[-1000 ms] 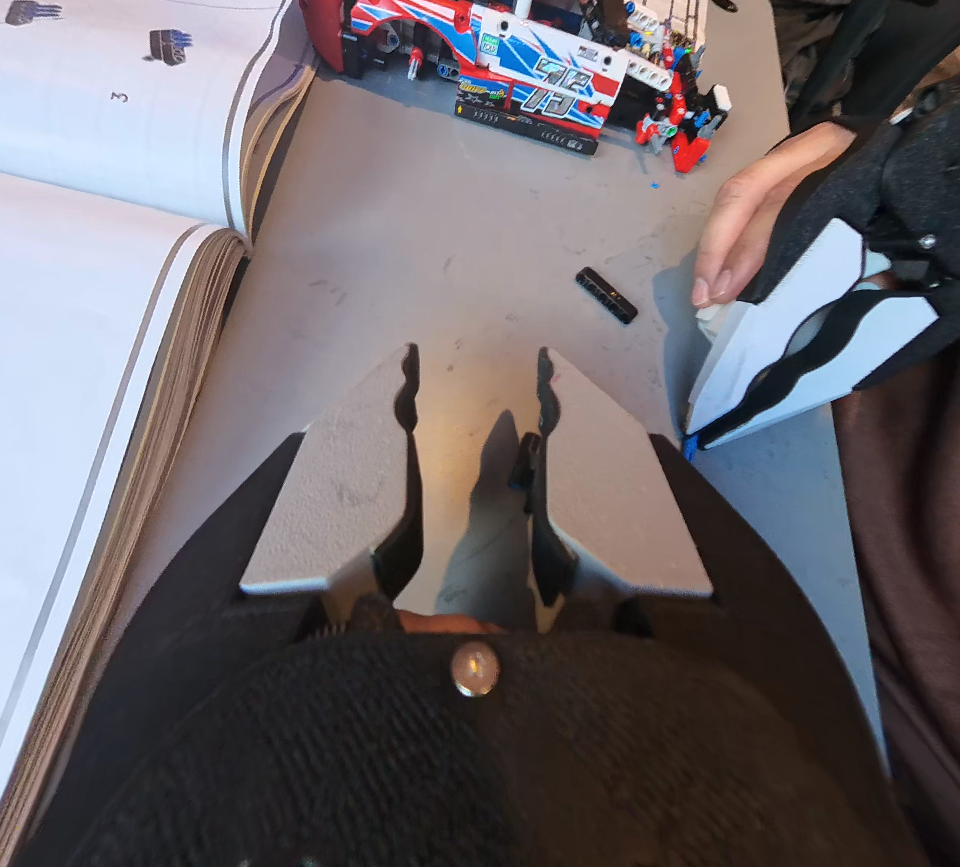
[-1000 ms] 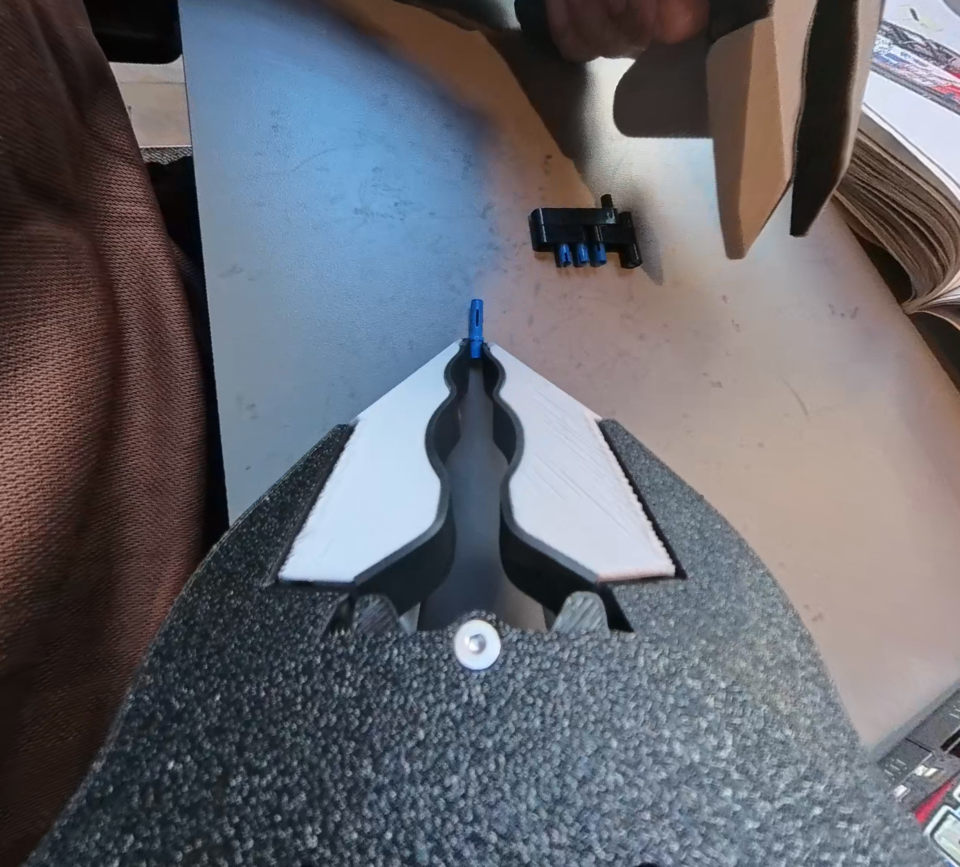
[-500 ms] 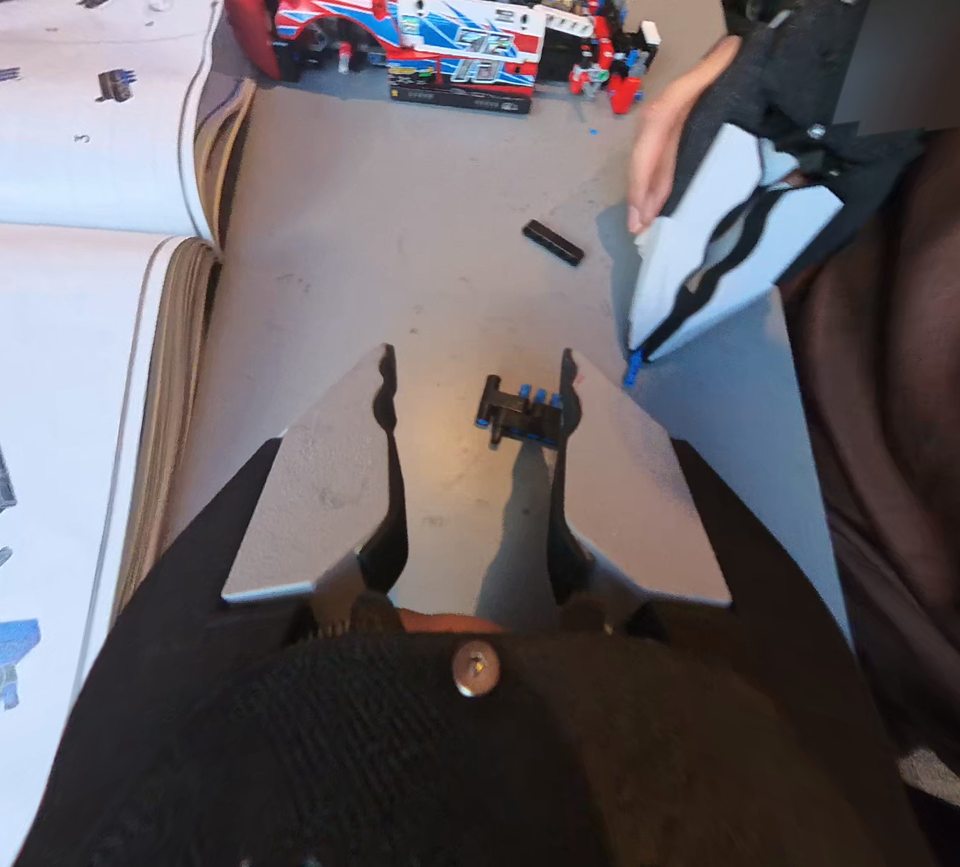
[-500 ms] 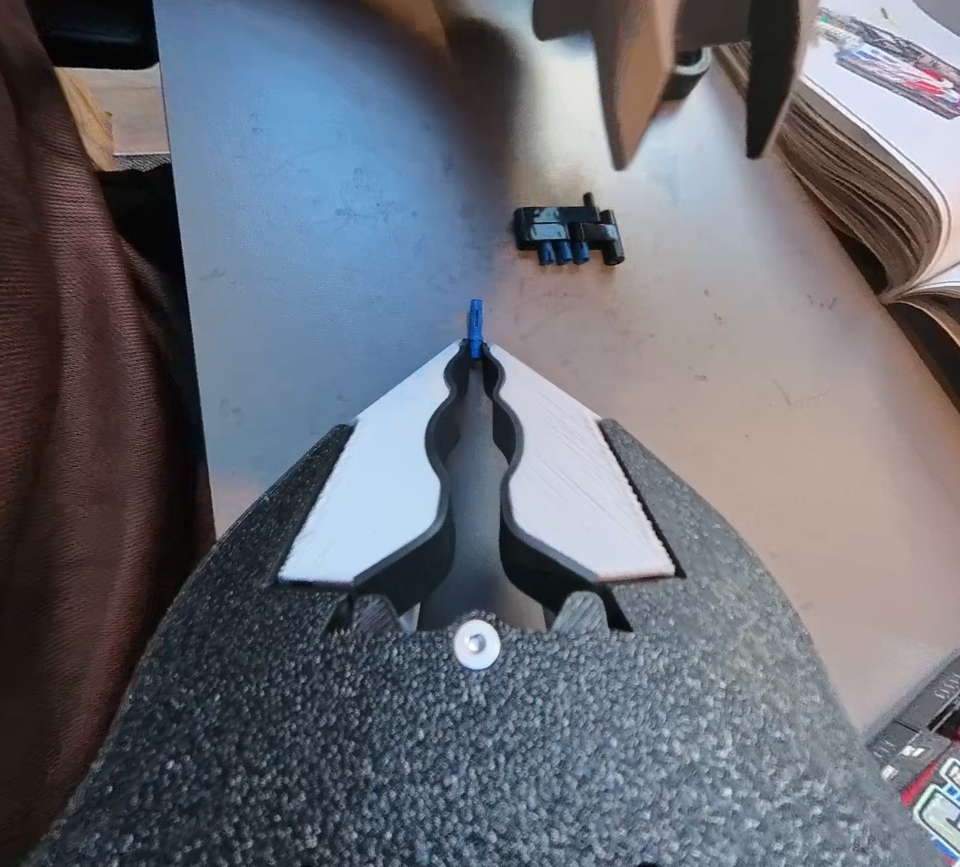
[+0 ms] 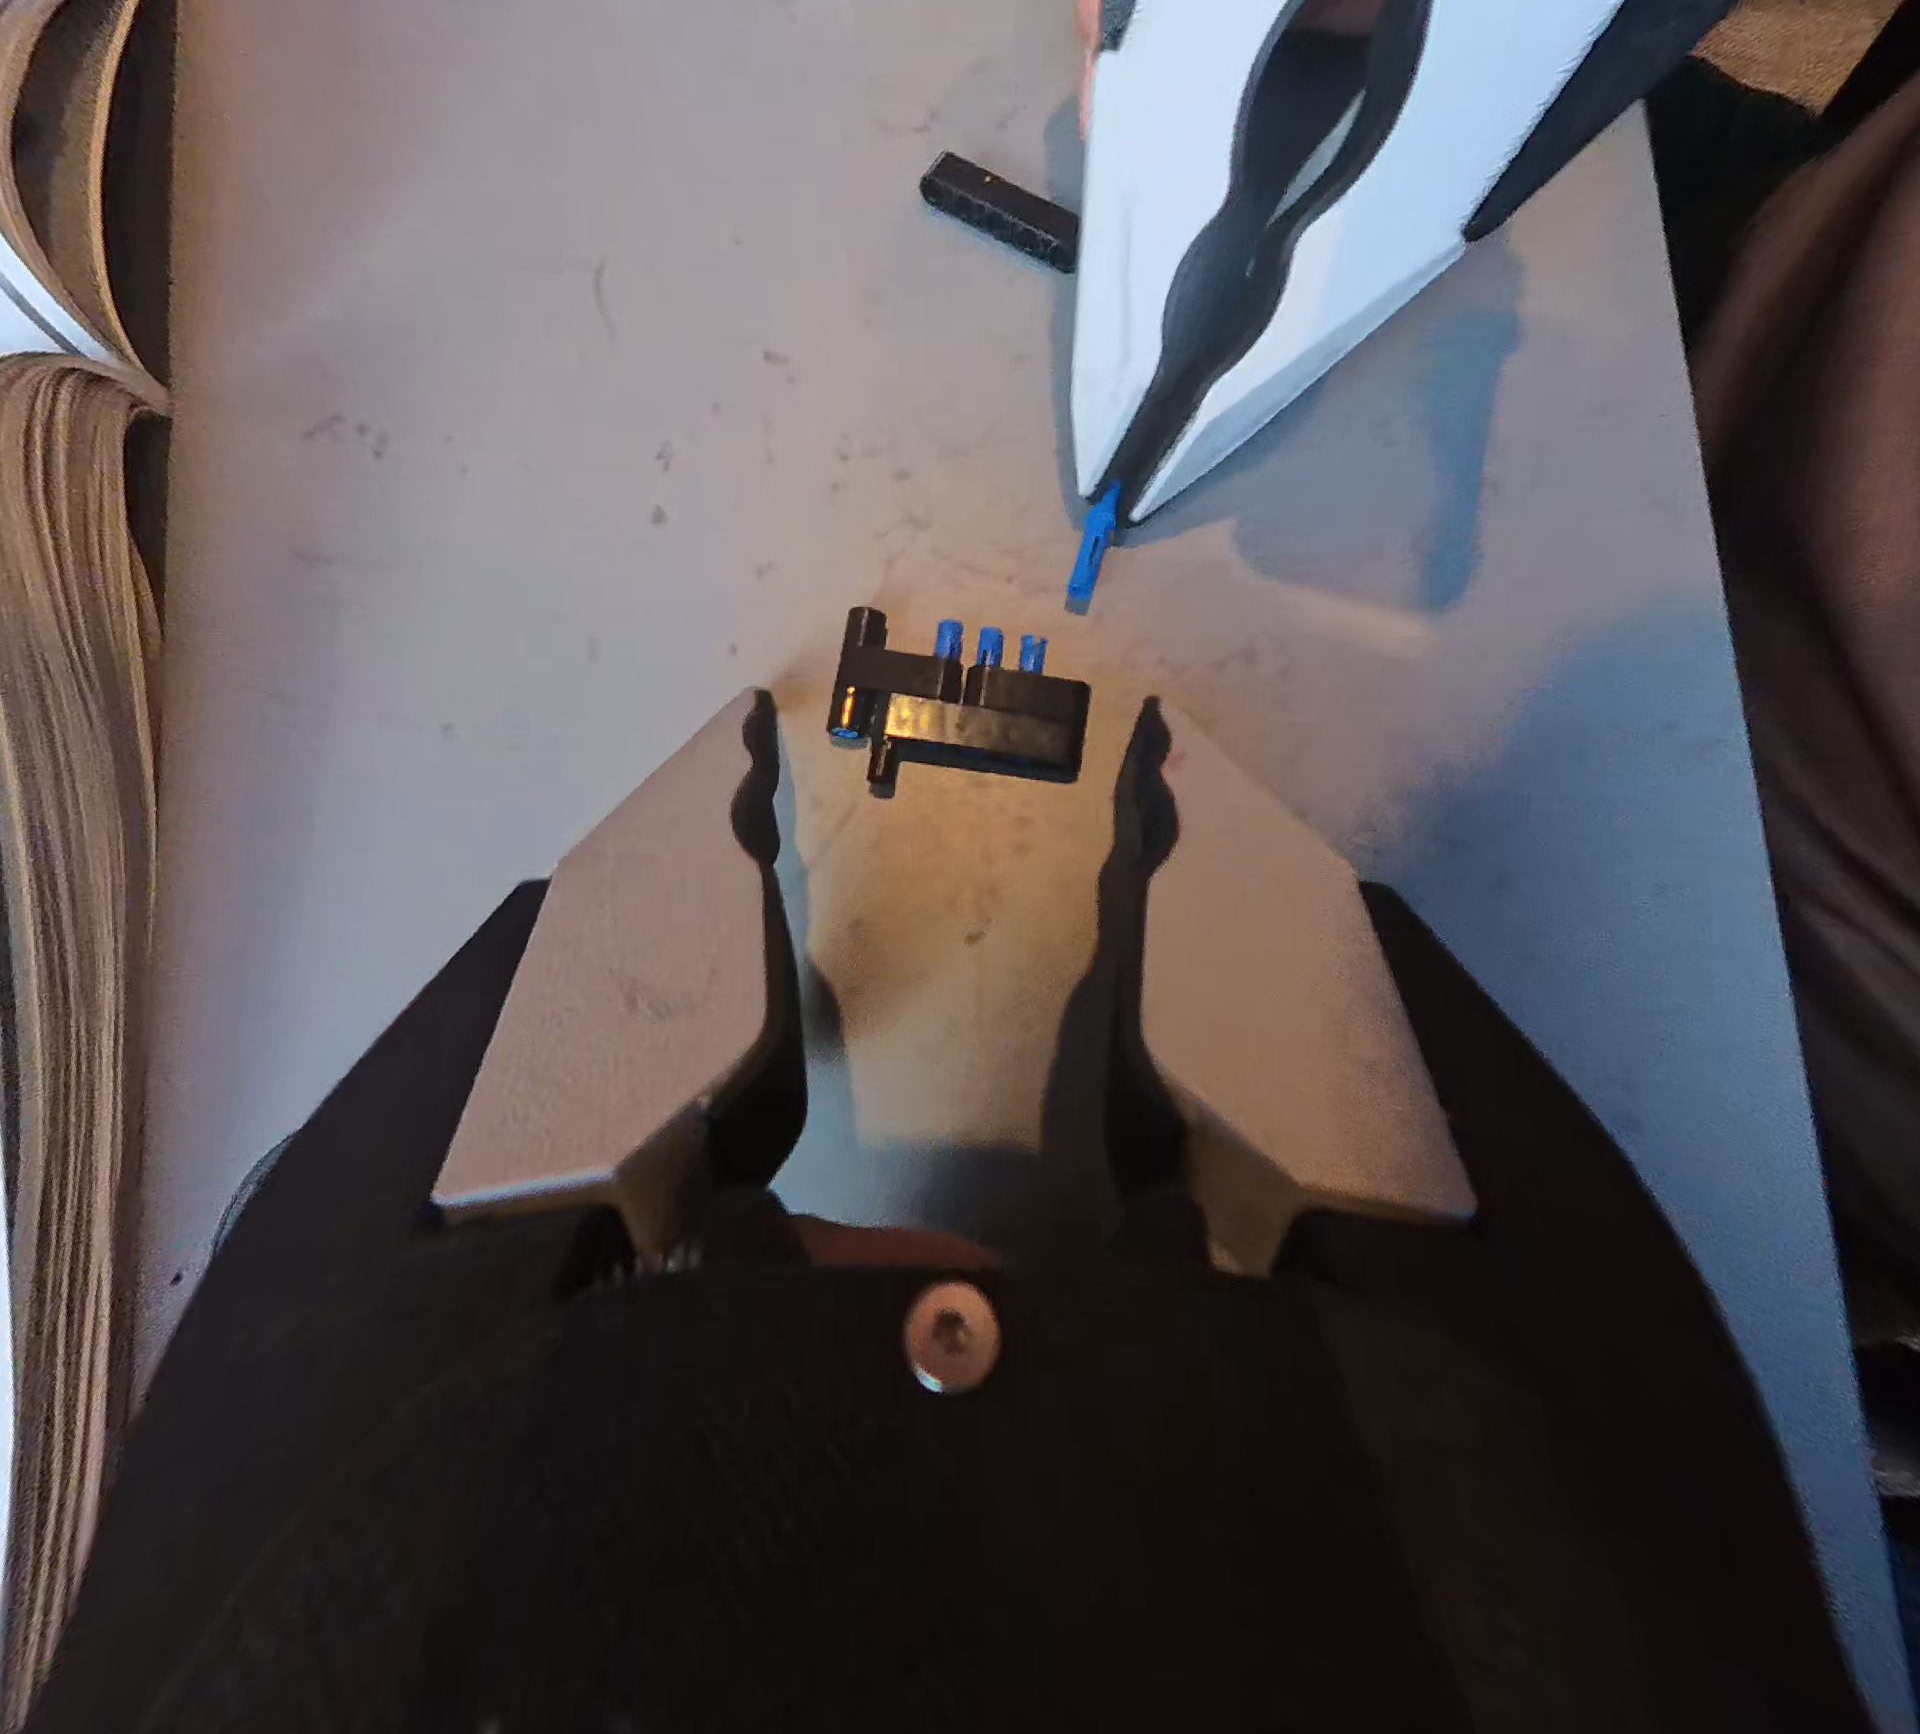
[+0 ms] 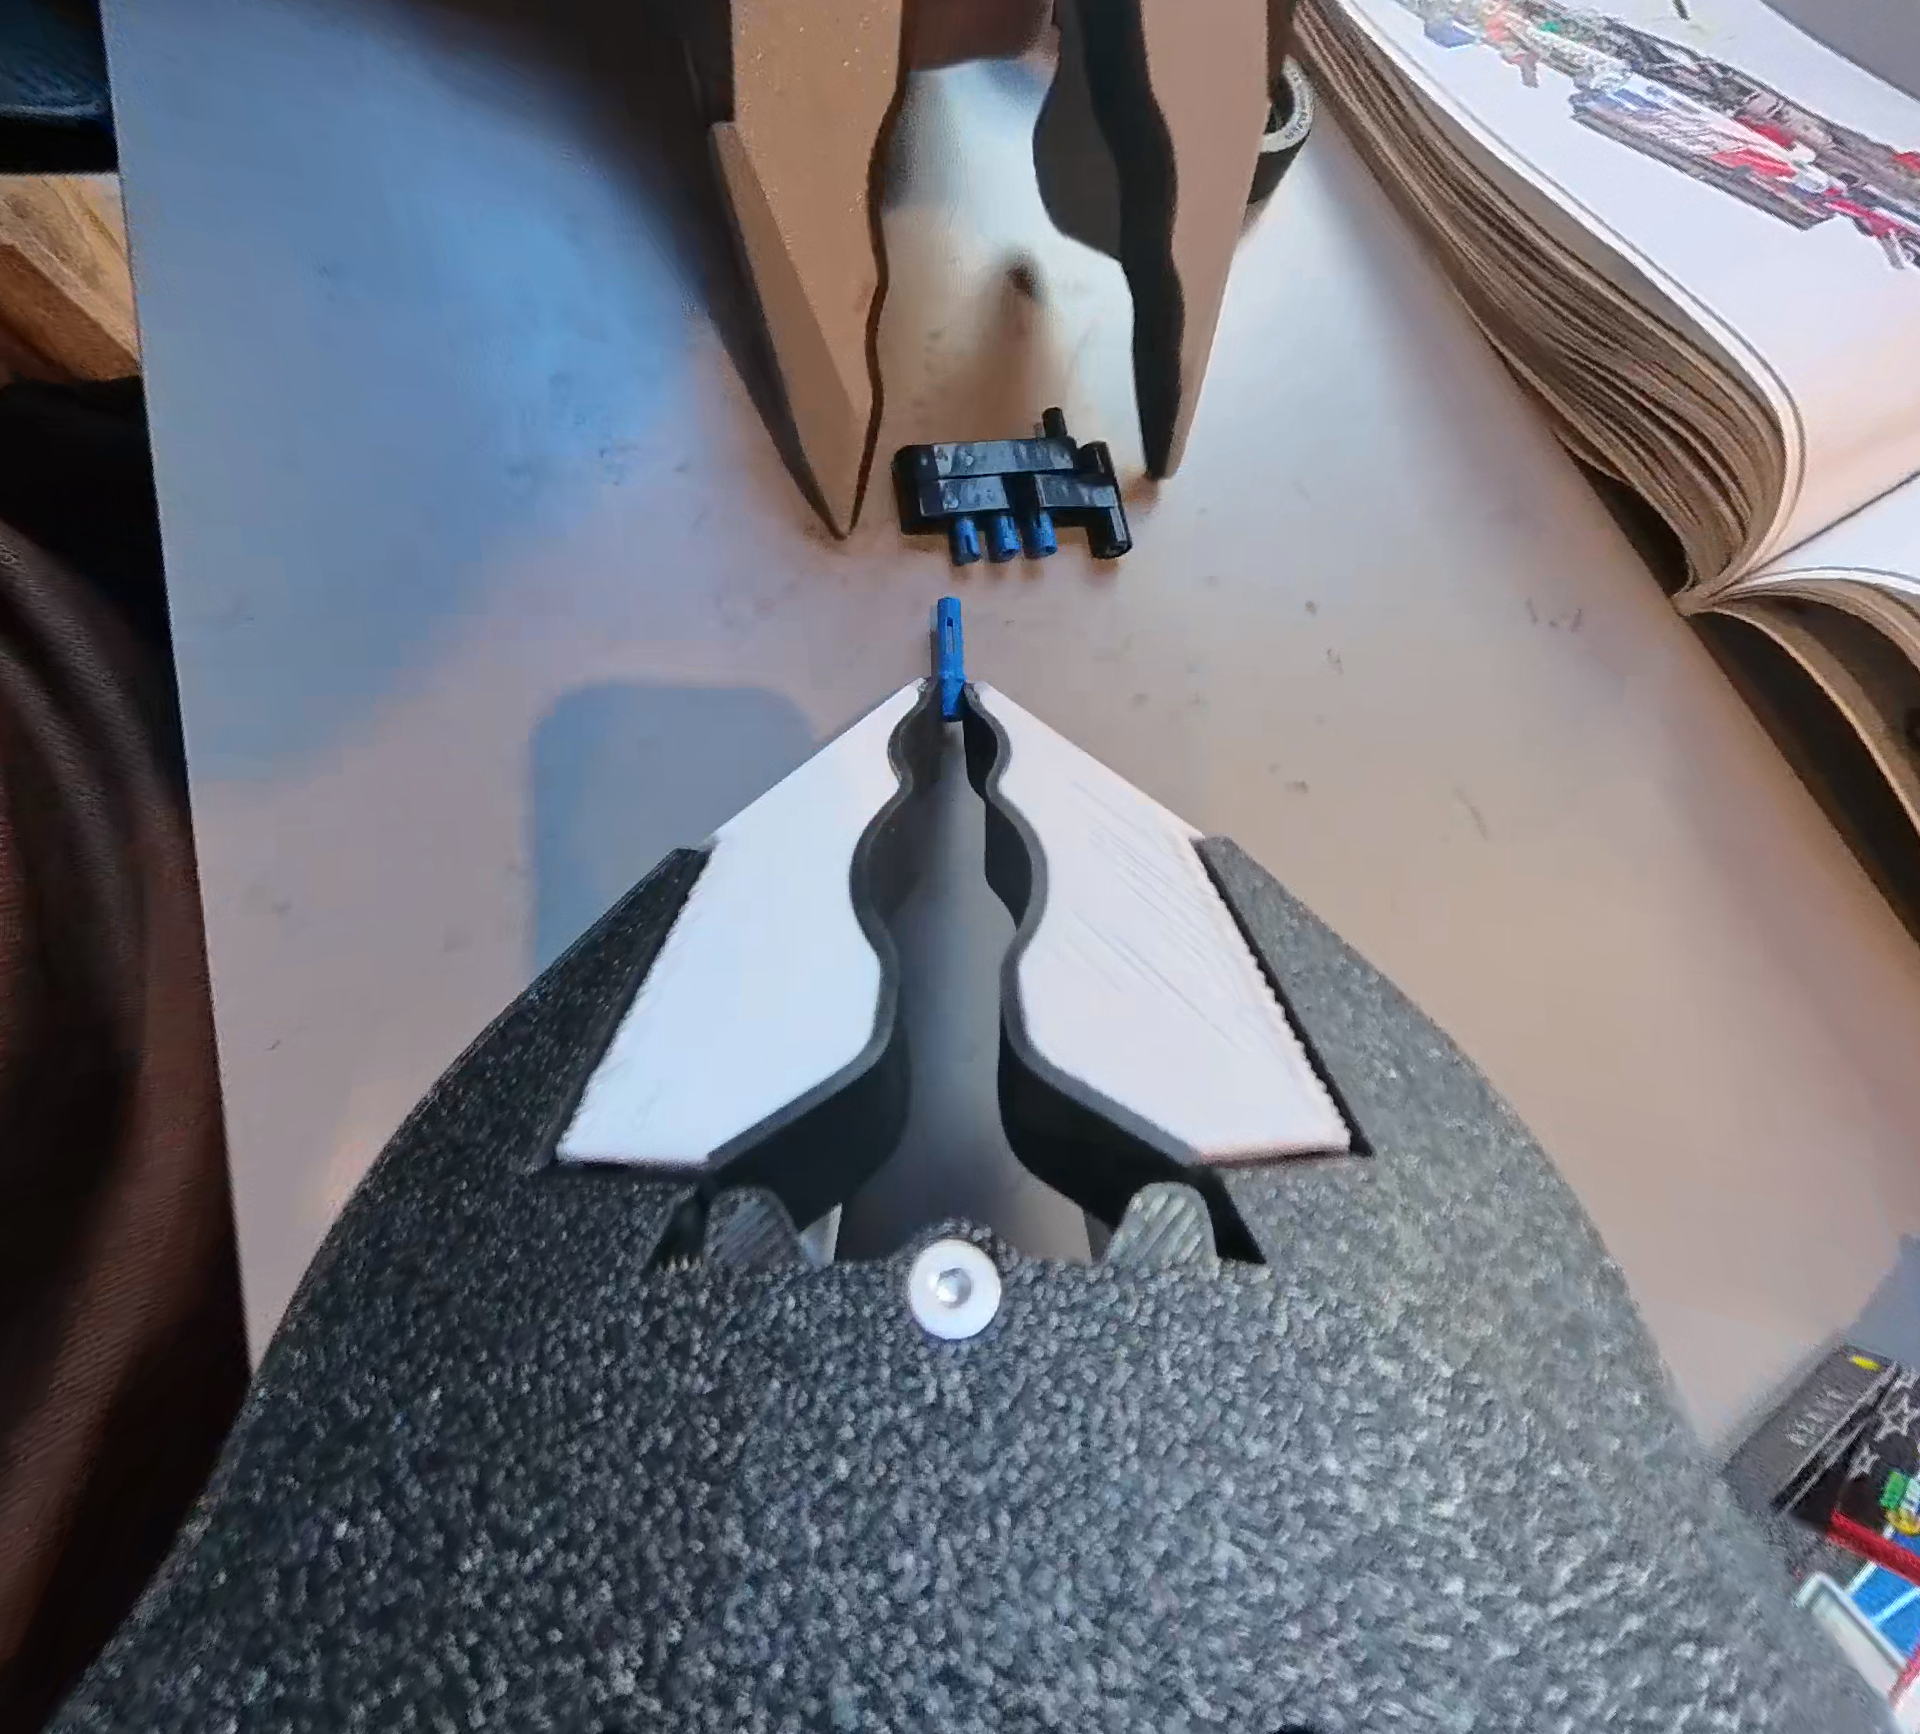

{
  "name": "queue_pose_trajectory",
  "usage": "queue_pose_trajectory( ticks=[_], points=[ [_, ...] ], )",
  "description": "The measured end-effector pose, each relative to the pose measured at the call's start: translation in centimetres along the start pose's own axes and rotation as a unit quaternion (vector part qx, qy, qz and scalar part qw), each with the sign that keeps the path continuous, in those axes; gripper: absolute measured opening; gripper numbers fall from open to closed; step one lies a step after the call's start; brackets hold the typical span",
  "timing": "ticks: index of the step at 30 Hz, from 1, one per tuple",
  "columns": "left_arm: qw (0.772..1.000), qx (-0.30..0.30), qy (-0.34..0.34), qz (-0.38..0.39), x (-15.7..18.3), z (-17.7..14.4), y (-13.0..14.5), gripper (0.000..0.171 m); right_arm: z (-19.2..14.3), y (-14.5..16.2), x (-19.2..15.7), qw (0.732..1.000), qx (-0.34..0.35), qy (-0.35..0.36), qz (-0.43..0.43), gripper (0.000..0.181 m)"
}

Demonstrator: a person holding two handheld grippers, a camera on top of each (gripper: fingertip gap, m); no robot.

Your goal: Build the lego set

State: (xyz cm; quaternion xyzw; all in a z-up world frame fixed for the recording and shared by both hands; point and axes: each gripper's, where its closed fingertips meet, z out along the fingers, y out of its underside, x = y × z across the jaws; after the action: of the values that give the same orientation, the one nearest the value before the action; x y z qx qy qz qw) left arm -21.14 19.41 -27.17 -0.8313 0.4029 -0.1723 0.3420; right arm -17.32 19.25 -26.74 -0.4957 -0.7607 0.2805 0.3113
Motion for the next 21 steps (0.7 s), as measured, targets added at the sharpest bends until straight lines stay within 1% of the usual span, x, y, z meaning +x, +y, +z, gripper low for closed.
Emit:
queue_pose_trajectory(
  ticks=[5, 9, 12, 16, 18, 21],
  points=[
    [1.000, 0.003, 0.001, -0.001, 0.0, 0.1, -0.1, 0.060, 0.2, 0.0, 0.4, 1.000, -0.001, -0.003, 0.002, 0.004],
    [1.000, 0.004, 0.006, 0.003, 0.3, 0.1, -0.2, 0.050, 0.3, 0.0, 0.4, 1.000, -0.003, 0.001, -0.003, 0.004],
    [1.000, 0.005, 0.008, 0.004, 0.3, 0.2, -0.3, 0.046, 0.3, 0.0, 0.4, 1.000, -0.003, 0.000, -0.004, 0.004],
    [1.000, 0.006, 0.008, 0.006, 0.2, 0.3, -0.4, 0.046, 0.1, -0.1, 0.3, 1.000, 0.004, 0.001, -0.008, 0.004],
    [1.000, 0.007, -0.008, 0.013, -0.2, 0.4, -0.6, 0.046, 0.1, -0.2, 0.3, 1.000, 0.007, 0.001, -0.008, 0.004],
    [0.995, 0.028, -0.067, 0.066, -1.3, 0.2, -1.5, 0.046, 0.0, -0.2, 0.4, 1.000, 0.009, -0.004, 0.002, 0.004]
  ],
)
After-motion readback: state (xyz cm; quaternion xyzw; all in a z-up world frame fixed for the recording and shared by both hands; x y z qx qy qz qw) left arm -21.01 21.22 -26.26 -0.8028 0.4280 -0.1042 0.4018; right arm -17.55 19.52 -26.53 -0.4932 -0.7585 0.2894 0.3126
